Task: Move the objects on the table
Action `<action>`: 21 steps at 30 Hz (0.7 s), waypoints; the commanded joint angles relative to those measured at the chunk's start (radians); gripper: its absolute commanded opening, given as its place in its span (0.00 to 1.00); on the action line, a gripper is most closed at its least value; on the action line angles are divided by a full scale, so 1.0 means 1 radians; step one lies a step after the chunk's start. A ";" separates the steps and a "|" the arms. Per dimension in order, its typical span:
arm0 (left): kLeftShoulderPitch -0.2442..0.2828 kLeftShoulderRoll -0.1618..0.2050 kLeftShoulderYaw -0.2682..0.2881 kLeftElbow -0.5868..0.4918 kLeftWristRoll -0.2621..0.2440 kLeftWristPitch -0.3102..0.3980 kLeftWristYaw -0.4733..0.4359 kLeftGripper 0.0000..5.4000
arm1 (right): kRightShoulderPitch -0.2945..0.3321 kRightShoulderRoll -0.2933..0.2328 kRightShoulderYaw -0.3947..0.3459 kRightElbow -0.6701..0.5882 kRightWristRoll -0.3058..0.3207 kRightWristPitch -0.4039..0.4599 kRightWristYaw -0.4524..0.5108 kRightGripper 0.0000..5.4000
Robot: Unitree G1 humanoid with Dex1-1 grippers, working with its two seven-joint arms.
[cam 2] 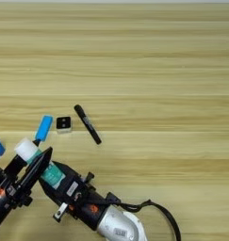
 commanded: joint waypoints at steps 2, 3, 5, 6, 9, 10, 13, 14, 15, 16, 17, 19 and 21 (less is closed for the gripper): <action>-0.009 0.002 0.024 0.010 0.009 0.001 0.019 0.42 | -0.002 0.002 0.014 -0.008 0.001 -0.030 0.010 0.30; -0.009 0.002 0.024 0.010 0.009 0.000 0.018 0.41 | -0.002 0.002 0.013 -0.008 0.001 -0.030 0.010 0.30; -0.008 0.000 0.023 0.010 0.009 -0.001 0.017 0.41 | -0.002 0.003 0.013 -0.008 0.001 -0.030 0.009 0.30; -0.008 0.000 0.023 0.009 0.009 -0.001 0.016 0.41 | -0.002 0.003 0.013 -0.007 0.001 -0.030 0.009 0.30; -0.006 -0.002 0.022 0.006 0.010 -0.002 0.013 0.40 | -0.001 0.002 0.012 -0.008 0.001 -0.030 0.008 0.30; -0.006 -0.003 0.022 0.006 0.010 -0.002 0.012 0.40 | -0.001 0.002 0.012 -0.008 0.001 -0.030 0.008 0.30; -0.003 -0.004 0.020 0.002 0.009 -0.005 0.010 0.39 | 0.000 0.003 0.012 -0.007 0.002 -0.030 0.007 0.30; -0.003 -0.004 0.020 0.001 0.009 -0.005 0.010 0.39 | -0.001 0.003 0.012 -0.007 0.002 -0.029 0.007 0.30; -0.002 -0.005 0.020 0.000 0.008 -0.006 0.010 0.39 | -0.001 0.003 0.012 -0.006 0.002 -0.029 0.007 0.30; -0.002 -0.005 0.020 0.000 0.008 -0.008 0.009 0.39 | -0.001 0.003 0.012 -0.006 0.002 -0.029 0.007 0.30; -0.002 -0.005 0.020 -0.001 0.008 -0.010 0.008 0.39 | -0.001 0.003 0.012 -0.006 0.002 -0.029 0.006 0.30; 0.000 -0.006 0.021 -0.002 0.008 -0.013 0.006 0.39 | 0.000 0.004 0.012 -0.005 0.002 -0.029 0.005 0.30; 0.001 -0.007 0.022 -0.002 0.007 -0.015 0.006 0.39 | 0.001 0.005 0.012 -0.005 0.001 -0.029 0.003 0.30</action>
